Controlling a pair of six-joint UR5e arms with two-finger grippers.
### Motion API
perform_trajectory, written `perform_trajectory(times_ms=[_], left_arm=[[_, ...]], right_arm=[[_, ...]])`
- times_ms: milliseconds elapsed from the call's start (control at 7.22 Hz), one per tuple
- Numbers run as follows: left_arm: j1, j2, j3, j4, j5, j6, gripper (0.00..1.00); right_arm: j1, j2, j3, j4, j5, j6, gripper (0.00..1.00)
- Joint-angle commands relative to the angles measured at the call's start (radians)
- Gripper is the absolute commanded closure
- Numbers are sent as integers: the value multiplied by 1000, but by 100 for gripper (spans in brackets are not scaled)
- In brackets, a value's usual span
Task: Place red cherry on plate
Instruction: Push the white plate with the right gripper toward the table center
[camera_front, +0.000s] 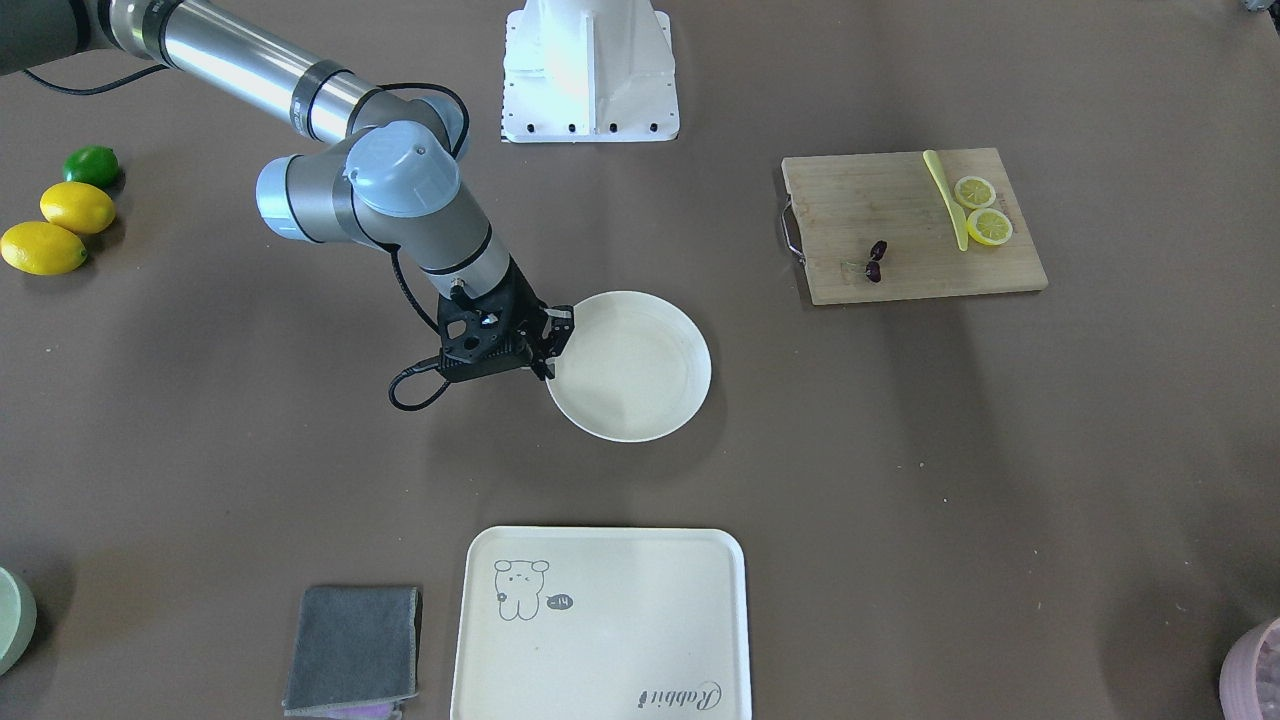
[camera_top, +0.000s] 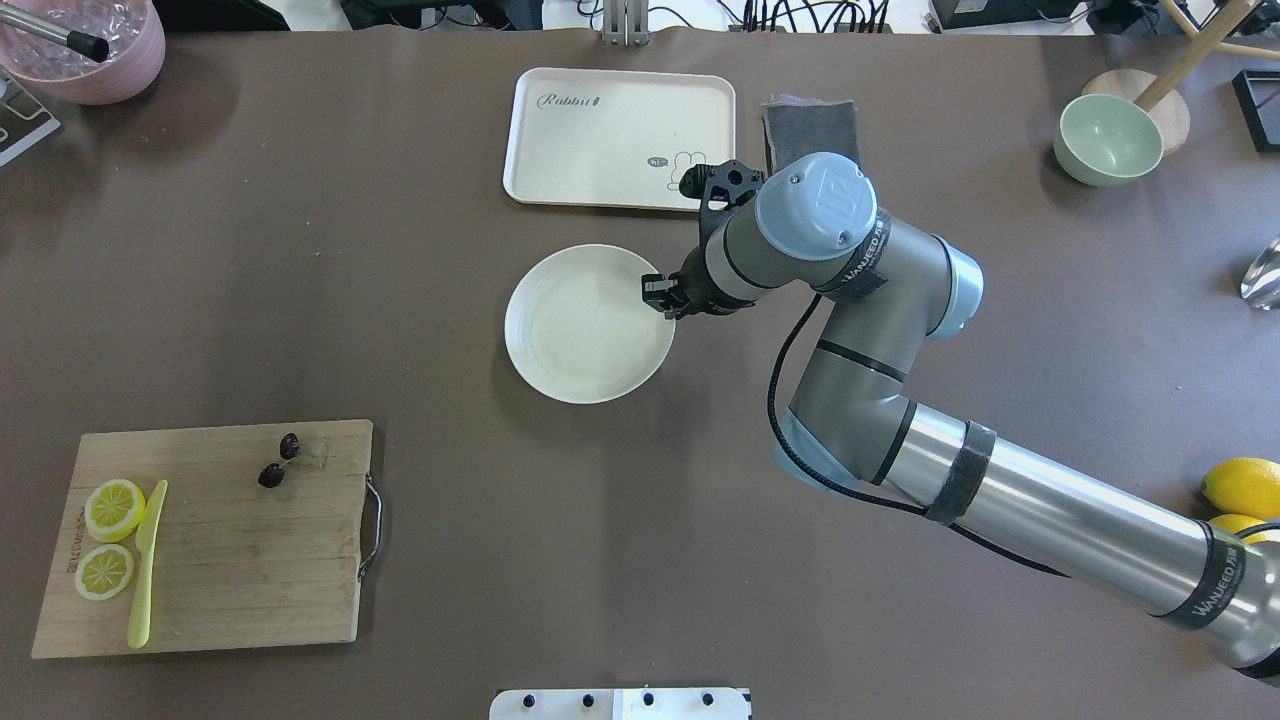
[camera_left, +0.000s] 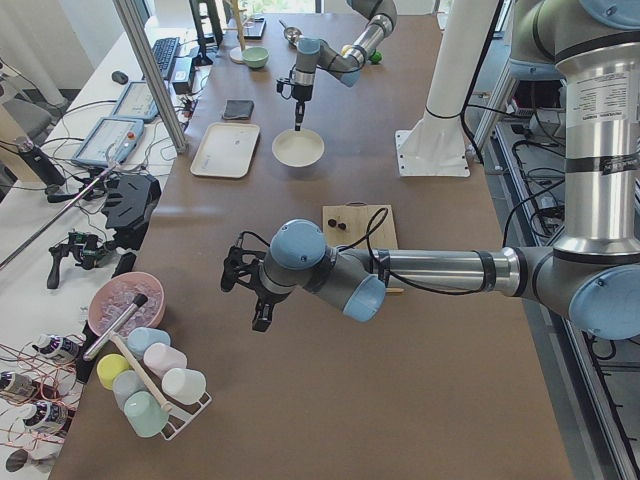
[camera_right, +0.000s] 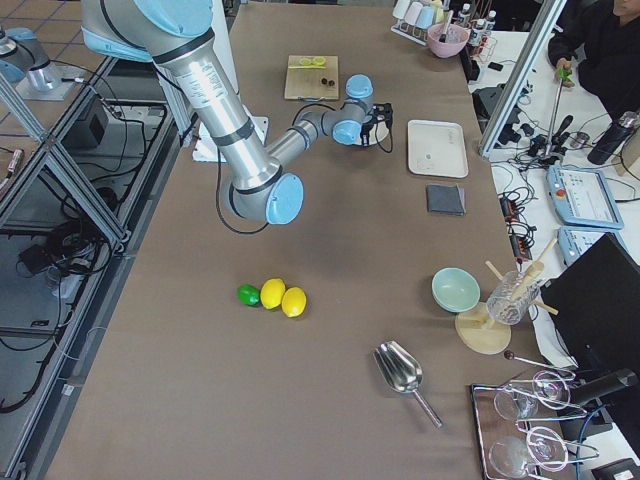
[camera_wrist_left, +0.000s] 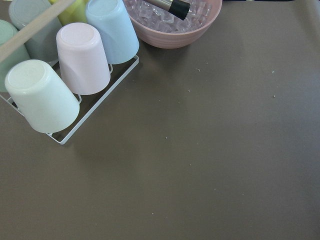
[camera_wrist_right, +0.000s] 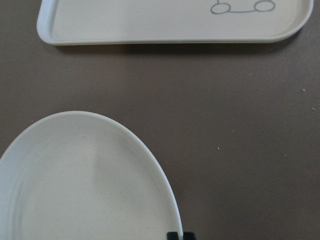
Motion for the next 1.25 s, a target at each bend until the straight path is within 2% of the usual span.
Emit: perform_trajectory(times_ms=[0, 277, 415, 692, 831, 1108], left_arm=[[2, -11, -44, -5, 0, -126, 2], [45, -20, -82, -4, -2, -188, 2], [121, -58, -125, -5, 1, -365, 2], [302, -59, -203, -144, 30, -661, 2], [414, -51, -234, -192, 126, -734, 2], [671, -40, -282, -192, 354, -776, 3]], right_arm=[[0, -8, 7, 2, 1, 2, 0], [21, -40, 43, -2, 15, 0, 0], [49, -69, 88, -8, 48, -1, 0], [144, -154, 149, -10, 149, -17, 0], [201, -187, 160, -10, 194, -32, 0], [249, -218, 159, -8, 206, -107, 0]])
